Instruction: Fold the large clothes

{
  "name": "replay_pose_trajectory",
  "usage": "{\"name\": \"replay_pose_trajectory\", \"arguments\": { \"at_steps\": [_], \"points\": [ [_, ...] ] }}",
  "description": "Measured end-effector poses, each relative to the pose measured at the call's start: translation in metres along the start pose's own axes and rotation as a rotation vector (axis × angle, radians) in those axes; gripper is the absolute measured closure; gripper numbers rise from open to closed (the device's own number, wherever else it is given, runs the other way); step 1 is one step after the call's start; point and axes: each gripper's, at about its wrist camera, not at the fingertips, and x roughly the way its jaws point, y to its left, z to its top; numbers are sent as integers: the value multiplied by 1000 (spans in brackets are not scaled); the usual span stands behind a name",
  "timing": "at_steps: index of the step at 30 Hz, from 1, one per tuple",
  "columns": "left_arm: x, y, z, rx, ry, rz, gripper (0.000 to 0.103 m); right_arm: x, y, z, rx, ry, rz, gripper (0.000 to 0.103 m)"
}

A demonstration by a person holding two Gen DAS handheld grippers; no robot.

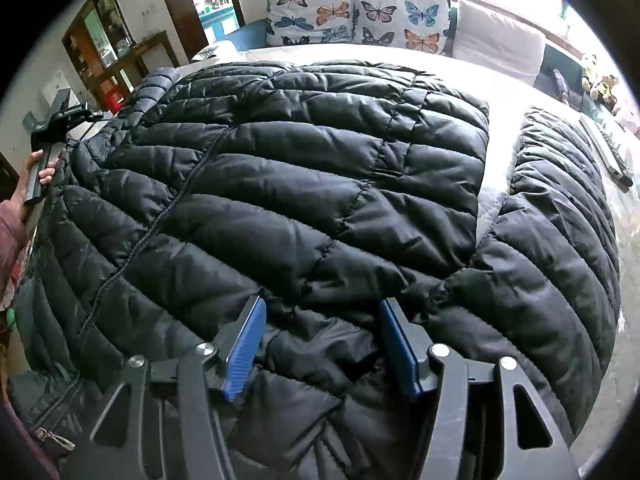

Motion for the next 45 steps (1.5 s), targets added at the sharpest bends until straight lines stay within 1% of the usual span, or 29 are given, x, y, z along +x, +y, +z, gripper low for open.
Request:
{"name": "replay_pose_trajectory", "arguments": {
  "at_steps": [1, 2, 4, 6, 7, 10, 14, 17, 19, 20, 22, 23, 25, 28, 29, 31, 34, 36, 39, 41, 42, 43, 44, 45],
  "points": [
    [2, 0, 0, 1, 0, 2, 39, 0, 0, 0, 1, 0, 0, 37],
    [3, -1, -1, 12, -11, 18, 45, 0, 0, 0, 3, -1, -2, 37],
    [7, -2, -1, 18, -11, 27, 73, 0, 2, 1, 3, -2, -11, 37],
    [7, -2, -4, -9, -19, -7, 86, 0, 3, 1, 2, -1, -19, 37],
    [3, -2, -5, -16, -31, -24, 91, -1, 3, 2, 3, -1, -20, 37],
    [-24, -14, -9, 1, -93, -62, 93, -4, 2, 5, 29, -8, -16, 37],
    [-73, -59, -19, 108, -203, -69, 94, -20, 3, 8, 50, -65, 9, 37],
    [-115, -110, -40, 237, -279, -80, 94, -36, 9, 6, 35, -109, 19, 37],
    [-136, -142, -57, 312, -307, -93, 94, -45, 12, 3, 26, -130, 23, 37],
    [-148, -164, -73, 375, -324, -103, 94, -50, 13, 1, 20, -143, 25, 37],
    [-165, -195, -97, 463, -341, -108, 94, -61, 14, -3, 14, -171, 32, 37],
    [-172, -215, -118, 529, -348, -115, 94, -66, 15, -7, 13, -185, 35, 37],
    [-171, -248, -151, 614, -346, -117, 94, -74, 15, -10, 12, -206, 41, 37],
    [-164, -294, -214, 761, -312, -92, 94, -86, 15, -16, 13, -238, 43, 37],
    [-155, -307, -238, 816, -280, -86, 94, -90, 13, -20, 18, -248, 45, 37],
    [-138, -328, -283, 888, -229, -90, 93, -95, 9, -26, 31, -259, 43, 37],
    [-98, -349, -354, 1038, -122, -67, 93, -101, 4, -36, 53, -266, 38, 37],
    [-69, -352, -394, 1099, -37, -51, 92, -103, 0, -43, 73, -270, 34, 37],
    [-20, -344, -444, 1156, 97, -18, 84, -106, -6, -53, 96, -271, 27, 37],
    [-7, -341, -474, 1216, 118, -11, 67, -105, -8, -58, 108, -264, 23, 37],
    [-2, -333, -475, 1235, 131, -16, 53, -103, -9, -60, 112, -258, 22, 37],
    [1, -333, -484, 1253, 134, -22, 47, -103, -10, -61, 115, -253, 20, 37],
    [2, -330, -490, 1259, 130, -25, 46, -102, -11, -63, 118, -251, 17, 37],
    [3, -329, -495, 1261, 132, -29, 41, -102, -11, -65, 120, -250, 17, 37]
  ]
}}
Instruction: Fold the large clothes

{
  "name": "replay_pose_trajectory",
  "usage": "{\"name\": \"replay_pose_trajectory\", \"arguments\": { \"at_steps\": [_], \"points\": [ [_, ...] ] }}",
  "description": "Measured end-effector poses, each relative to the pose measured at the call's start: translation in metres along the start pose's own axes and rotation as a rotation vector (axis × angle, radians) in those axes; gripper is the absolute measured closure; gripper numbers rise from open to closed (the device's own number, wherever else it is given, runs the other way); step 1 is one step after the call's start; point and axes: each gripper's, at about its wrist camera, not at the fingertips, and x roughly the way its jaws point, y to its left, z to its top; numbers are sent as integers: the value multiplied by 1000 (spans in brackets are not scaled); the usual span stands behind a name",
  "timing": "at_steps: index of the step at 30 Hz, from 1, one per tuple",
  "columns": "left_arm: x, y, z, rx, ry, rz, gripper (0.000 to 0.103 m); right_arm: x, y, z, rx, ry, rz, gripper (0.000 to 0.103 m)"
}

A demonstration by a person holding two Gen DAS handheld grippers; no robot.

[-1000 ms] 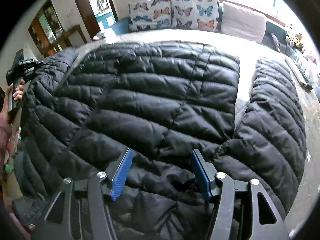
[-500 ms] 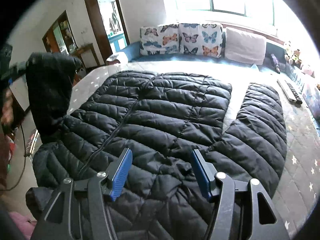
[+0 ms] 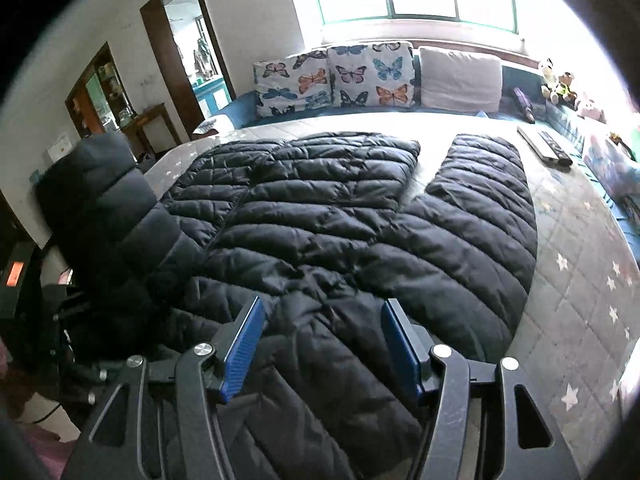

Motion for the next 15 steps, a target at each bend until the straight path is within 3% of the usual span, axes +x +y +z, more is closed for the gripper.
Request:
{"name": "replay_pose_trajectory", "arguments": {
  "at_steps": [3, 8, 11, 15],
  "points": [
    [-2, -2, -2, -30, -10, -33, 31, -5, -1, -1, 7, -5, 2, 37],
    [-37, 9, -6, -89, -61, -74, 28, -20, -11, -1, 7, -19, -65, 37],
    [-75, 46, -4, -149, -121, -47, 27, -31, -11, 2, -11, -23, -114, 37],
    [-126, 125, -6, -296, -193, 18, 25, -40, 10, 14, -72, -61, -73, 37]
  ]
}}
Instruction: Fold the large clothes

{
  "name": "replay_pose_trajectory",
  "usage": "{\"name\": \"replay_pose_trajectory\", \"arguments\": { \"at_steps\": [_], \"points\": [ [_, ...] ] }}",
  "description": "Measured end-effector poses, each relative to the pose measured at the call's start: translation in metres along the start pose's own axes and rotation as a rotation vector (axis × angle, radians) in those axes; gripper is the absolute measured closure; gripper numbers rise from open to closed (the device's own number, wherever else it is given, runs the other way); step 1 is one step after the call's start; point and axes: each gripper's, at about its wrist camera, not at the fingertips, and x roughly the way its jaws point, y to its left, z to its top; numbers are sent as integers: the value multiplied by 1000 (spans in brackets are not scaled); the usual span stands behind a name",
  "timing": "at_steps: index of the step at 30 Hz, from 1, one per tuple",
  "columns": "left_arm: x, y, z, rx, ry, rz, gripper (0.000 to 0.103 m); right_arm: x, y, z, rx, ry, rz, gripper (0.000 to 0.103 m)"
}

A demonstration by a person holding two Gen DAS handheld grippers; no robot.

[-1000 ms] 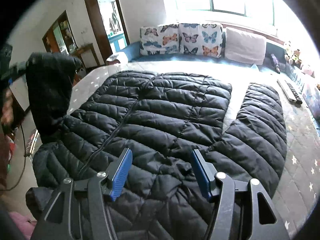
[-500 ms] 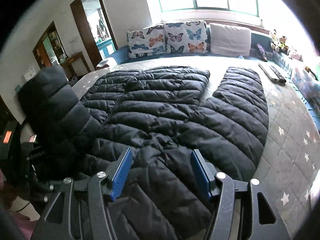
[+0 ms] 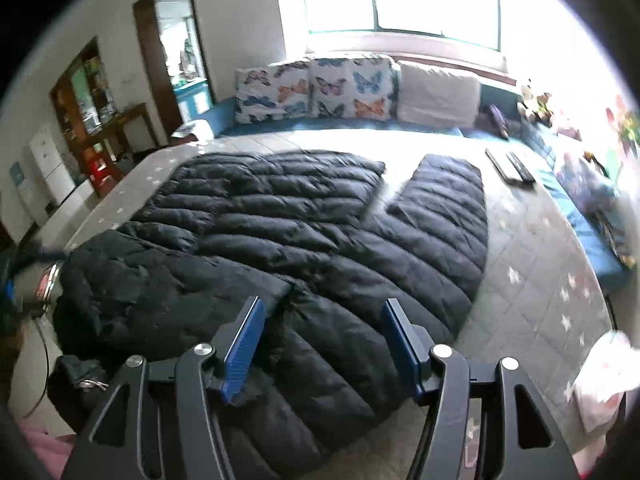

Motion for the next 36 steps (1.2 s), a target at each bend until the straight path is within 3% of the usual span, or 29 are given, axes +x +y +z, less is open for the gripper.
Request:
{"name": "replay_pose_trajectory", "arguments": {
  "at_steps": [3, 5, 10, 17, 23, 28, 30, 33, 36],
  "points": [
    [1, 62, 9, -125, -2, 76, 25, 10, 23, 13, -38, -12, 109, 37],
    [10, 91, 6, -176, 17, 81, 26, 24, 40, 18, -75, 7, 150, 36],
    [47, 121, -18, -220, 117, 93, 29, 65, 68, 14, -156, 104, 205, 37],
    [62, 121, -61, -202, 101, 119, 28, 105, 69, -27, -226, 257, 153, 37],
    [61, 124, -93, -251, 71, 125, 25, 106, 56, -37, -181, 232, 189, 36],
    [56, 121, -83, -246, 124, 154, 25, 93, 66, -29, -225, 240, 118, 37],
    [49, 119, -74, -242, 144, 170, 26, 82, 66, -23, -212, 223, 126, 37],
    [34, 109, -59, -227, 127, 184, 26, 63, 71, -19, -226, 175, 151, 37],
    [20, 93, -43, -190, 83, 188, 26, 77, 74, -34, -277, 233, 135, 37]
  ]
}}
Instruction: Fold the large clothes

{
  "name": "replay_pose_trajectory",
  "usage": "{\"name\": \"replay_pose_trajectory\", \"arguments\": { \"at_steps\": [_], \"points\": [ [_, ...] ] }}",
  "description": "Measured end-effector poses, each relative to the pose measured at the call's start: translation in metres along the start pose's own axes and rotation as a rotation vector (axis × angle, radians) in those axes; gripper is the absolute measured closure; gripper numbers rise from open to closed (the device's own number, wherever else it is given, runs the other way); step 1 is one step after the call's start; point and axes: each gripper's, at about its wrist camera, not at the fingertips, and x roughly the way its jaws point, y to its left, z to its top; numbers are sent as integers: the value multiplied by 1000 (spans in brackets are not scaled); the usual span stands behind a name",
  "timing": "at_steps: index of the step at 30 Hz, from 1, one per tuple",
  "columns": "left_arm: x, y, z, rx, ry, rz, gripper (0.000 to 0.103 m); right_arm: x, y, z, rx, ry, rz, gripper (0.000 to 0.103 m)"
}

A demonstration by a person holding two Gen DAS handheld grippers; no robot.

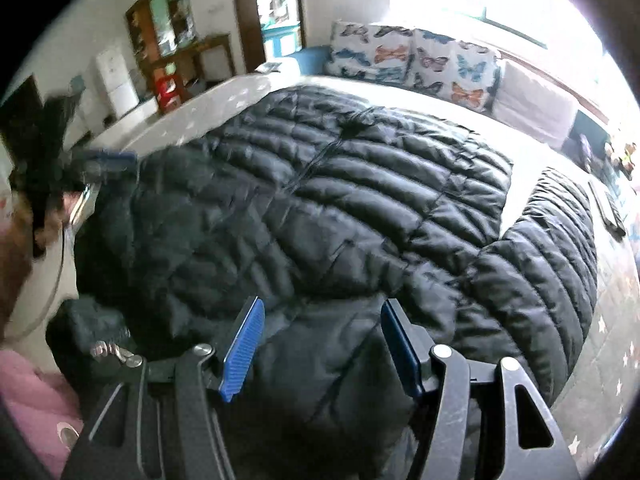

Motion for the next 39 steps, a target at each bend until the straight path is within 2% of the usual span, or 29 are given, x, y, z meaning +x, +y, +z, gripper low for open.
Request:
{"name": "replay_pose_trajectory", "arguments": {
  "at_steps": [2, 4, 6, 9, 11, 13, 15, 17, 20, 23, 25, 28, 31, 34, 36, 39],
  "points": [
    [-7, -13, 7, 25, -18, -16, 26, 18, -6, -10, 13, 42, 15, 37],
    [-7, -27, 12, 67, -21, -32, 26, 18, -12, -12, 51, 24, 43, 36],
    [-3, -36, 12, 102, -10, -28, 26, 9, -12, -11, 46, 14, 22, 37],
    [9, -34, 0, 110, 18, -57, 26, 8, -8, -19, -7, 16, -24, 37],
    [21, -26, -14, 93, 42, -41, 26, 11, -12, -25, 21, 6, -1, 37],
    [29, -19, -27, 69, 45, -58, 26, 10, -13, -27, 41, -1, 15, 37],
    [26, -22, -34, 96, 33, -28, 26, 3, -12, -21, 49, -1, -8, 37],
    [16, -23, -36, 80, 37, -43, 26, -12, -2, -15, 35, -26, -35, 37],
    [-6, -31, -41, 75, 4, -121, 26, -37, 20, -13, -19, -70, 47, 36],
    [-28, -58, -58, 160, -32, -169, 26, -42, 49, -20, -110, -57, 120, 37],
    [-35, -74, -71, 215, -38, -184, 26, -35, 64, -28, -177, -26, 136, 37],
    [-30, -94, -97, 282, -7, -184, 26, -13, 78, -42, -240, 32, 111, 36],
    [-13, -100, -122, 303, 26, -127, 26, 1, 79, -50, -240, 56, 119, 36],
    [-12, -105, -135, 312, -6, -101, 26, 2, 76, -48, -213, 72, 138, 36],
    [-17, -104, -134, 304, 5, -123, 26, -9, 73, -43, -206, 69, 157, 36],
    [-39, -91, -124, 275, -28, -167, 26, -38, 66, -34, -163, 25, 264, 36]
  ]
}}
